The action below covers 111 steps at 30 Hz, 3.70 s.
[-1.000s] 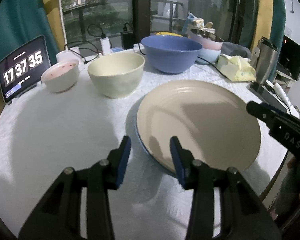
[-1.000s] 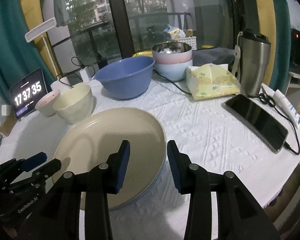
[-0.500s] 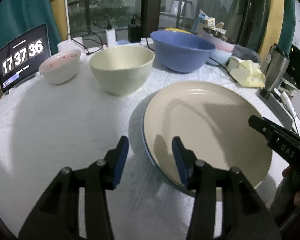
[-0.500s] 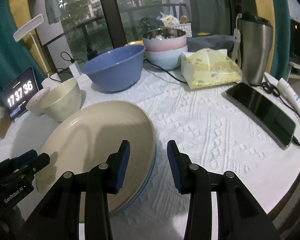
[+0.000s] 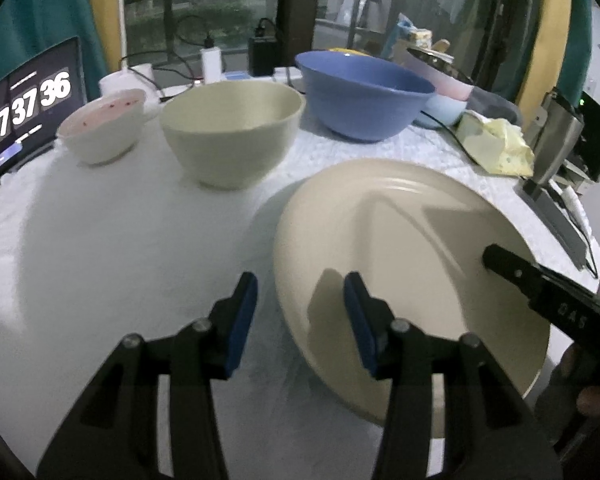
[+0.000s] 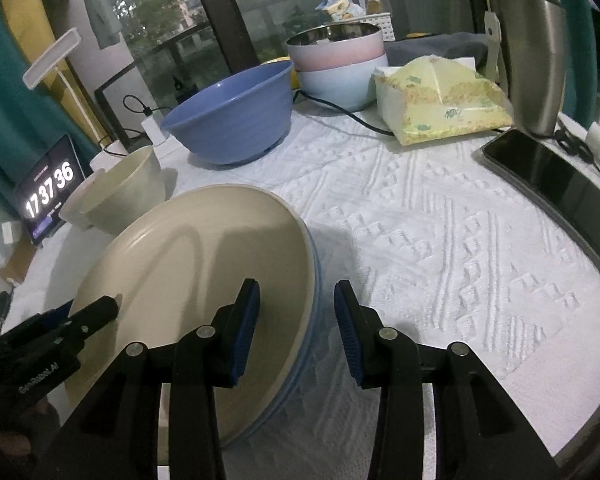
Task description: Organize plates and bowls
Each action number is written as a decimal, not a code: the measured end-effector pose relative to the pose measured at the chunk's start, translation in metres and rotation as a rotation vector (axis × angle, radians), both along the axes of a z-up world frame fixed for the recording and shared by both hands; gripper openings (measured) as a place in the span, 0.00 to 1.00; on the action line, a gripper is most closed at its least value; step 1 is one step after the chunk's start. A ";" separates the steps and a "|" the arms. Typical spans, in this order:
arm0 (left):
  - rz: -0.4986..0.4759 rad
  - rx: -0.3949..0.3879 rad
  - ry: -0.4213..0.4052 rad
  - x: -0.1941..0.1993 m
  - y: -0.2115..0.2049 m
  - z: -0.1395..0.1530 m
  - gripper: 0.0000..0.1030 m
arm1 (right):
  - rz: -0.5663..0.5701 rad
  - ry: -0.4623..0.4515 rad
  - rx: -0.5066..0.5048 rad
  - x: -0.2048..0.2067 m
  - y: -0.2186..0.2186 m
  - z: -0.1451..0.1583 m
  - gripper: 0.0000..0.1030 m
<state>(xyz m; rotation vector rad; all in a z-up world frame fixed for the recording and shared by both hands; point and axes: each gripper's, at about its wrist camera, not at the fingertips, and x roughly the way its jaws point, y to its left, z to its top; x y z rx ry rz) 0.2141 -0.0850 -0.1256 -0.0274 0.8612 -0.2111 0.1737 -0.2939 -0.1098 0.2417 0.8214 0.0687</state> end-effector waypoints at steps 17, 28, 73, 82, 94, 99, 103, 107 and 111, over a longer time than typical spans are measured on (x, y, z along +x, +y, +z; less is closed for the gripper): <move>-0.018 0.025 -0.024 -0.013 0.002 0.003 0.41 | 0.014 -0.007 -0.053 -0.010 0.018 0.007 0.37; 0.022 0.029 -0.071 -0.027 0.024 0.012 0.41 | 0.030 -0.014 -0.123 -0.018 0.044 0.014 0.28; 0.161 -0.084 -0.052 -0.052 0.115 0.005 0.45 | 0.137 0.032 -0.105 -0.014 0.128 0.016 0.31; 0.230 -0.098 -0.054 -0.054 0.159 0.008 0.45 | 0.200 0.031 -0.125 -0.004 0.174 0.019 0.31; 0.288 -0.100 -0.050 -0.049 0.215 0.011 0.45 | 0.264 0.039 -0.137 0.014 0.231 0.022 0.31; 0.305 -0.102 -0.039 -0.042 0.234 0.009 0.45 | 0.284 0.050 -0.141 0.025 0.251 0.020 0.31; 0.314 -0.102 -0.025 -0.034 0.248 0.005 0.45 | 0.295 0.062 -0.146 0.034 0.264 0.016 0.31; 0.325 -0.100 -0.011 -0.027 0.258 0.001 0.45 | 0.307 0.077 -0.150 0.044 0.274 0.011 0.31; 0.336 -0.095 -0.002 -0.022 0.265 -0.002 0.45 | 0.321 0.090 -0.153 0.053 0.282 0.007 0.31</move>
